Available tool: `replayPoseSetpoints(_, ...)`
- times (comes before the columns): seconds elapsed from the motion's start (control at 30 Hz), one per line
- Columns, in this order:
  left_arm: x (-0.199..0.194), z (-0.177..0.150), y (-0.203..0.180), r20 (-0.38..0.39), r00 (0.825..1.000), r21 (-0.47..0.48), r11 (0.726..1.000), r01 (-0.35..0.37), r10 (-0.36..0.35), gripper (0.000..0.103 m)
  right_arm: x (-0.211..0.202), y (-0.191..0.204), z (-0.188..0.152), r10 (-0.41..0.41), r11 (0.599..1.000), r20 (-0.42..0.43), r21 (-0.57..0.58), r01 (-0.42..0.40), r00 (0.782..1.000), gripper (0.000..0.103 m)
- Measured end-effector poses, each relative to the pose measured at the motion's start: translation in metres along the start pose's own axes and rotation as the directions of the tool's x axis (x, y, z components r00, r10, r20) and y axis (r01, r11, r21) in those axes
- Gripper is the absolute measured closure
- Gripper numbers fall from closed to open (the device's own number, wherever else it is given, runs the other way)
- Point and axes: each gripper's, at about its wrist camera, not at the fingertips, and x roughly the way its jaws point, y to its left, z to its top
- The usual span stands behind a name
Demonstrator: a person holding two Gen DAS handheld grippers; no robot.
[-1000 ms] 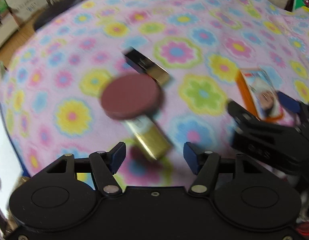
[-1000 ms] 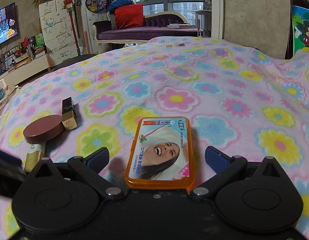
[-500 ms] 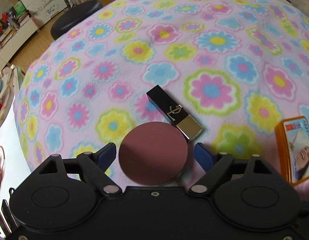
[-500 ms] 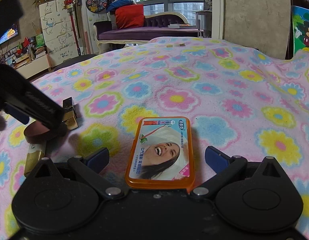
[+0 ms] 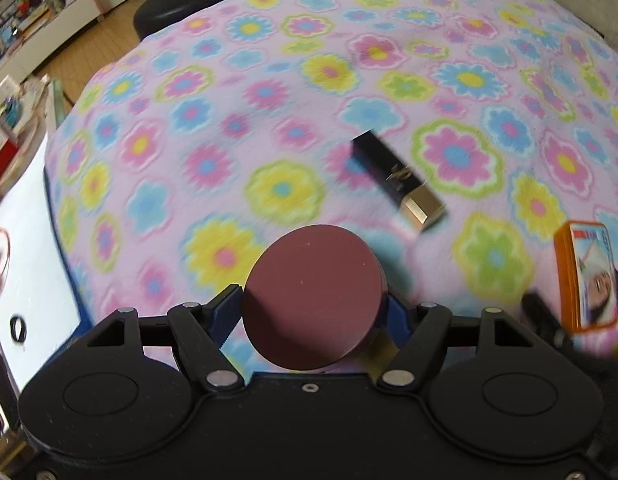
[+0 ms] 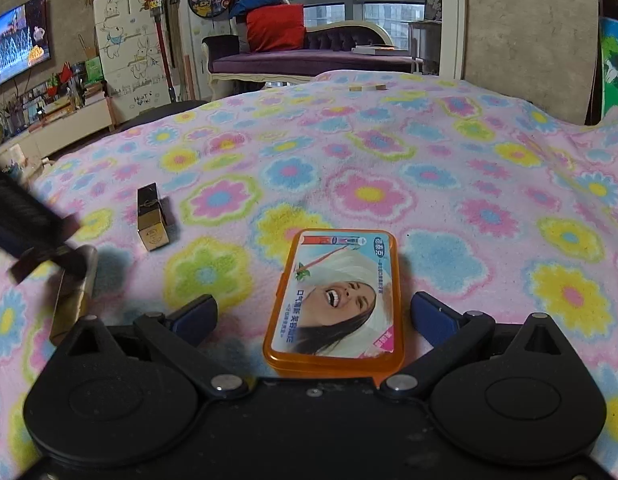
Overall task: Organize rigid objects
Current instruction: 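Grasp the maroon round compact with the left tool while the right tool grasps the photo card, then carry the compact in the left tool and card in the right tool to the basket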
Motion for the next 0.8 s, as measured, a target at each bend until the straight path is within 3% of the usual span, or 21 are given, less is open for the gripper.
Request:
replayPoseSetpoints(0.03,-0.004,-0.005,0.007,0.002,1.0,-0.007,1.0,-0.006,0.006,0.035,-0.001,-0.004,0.0,0.018,1.0,0.009,0.025,-0.018,1.0,0.001)
replayPoseSetpoints(0.07,-0.009,-0.012,0.015,0.004,1.0,-0.012,1.0,-0.009,0.01,0.035,-0.003,-0.008,0.0,0.03,0.998,0.023,0.048,-0.031,0.999,0.016)
replayPoseSetpoints(0.1,-0.014,-0.018,0.023,0.008,1.0,-0.017,1.0,-0.016,0.016,0.035,-0.003,-0.01,0.0,0.022,0.997,0.034,0.067,-0.025,0.999,0.04)
replayPoseSetpoints(0.13,-0.018,-0.024,0.031,0.012,1.0,-0.023,0.999,-0.024,0.024,0.035,-0.003,-0.011,-0.001,0.024,0.997,0.038,0.075,-0.027,0.999,0.042)
replayPoseSetpoints(0.47,-0.034,-0.075,0.122,-0.029,0.998,-0.173,0.983,-0.062,0.058,0.035,-0.002,-0.015,-0.002,0.041,0.995,0.056,0.092,-0.046,0.998,0.042)
replayPoseSetpoints(0.8,-0.047,-0.111,0.199,-0.089,0.992,-0.335,0.935,-0.115,0.09,0.035,-0.001,-0.007,-0.001,0.005,0.998,0.044,0.061,-0.008,0.999,0.042)
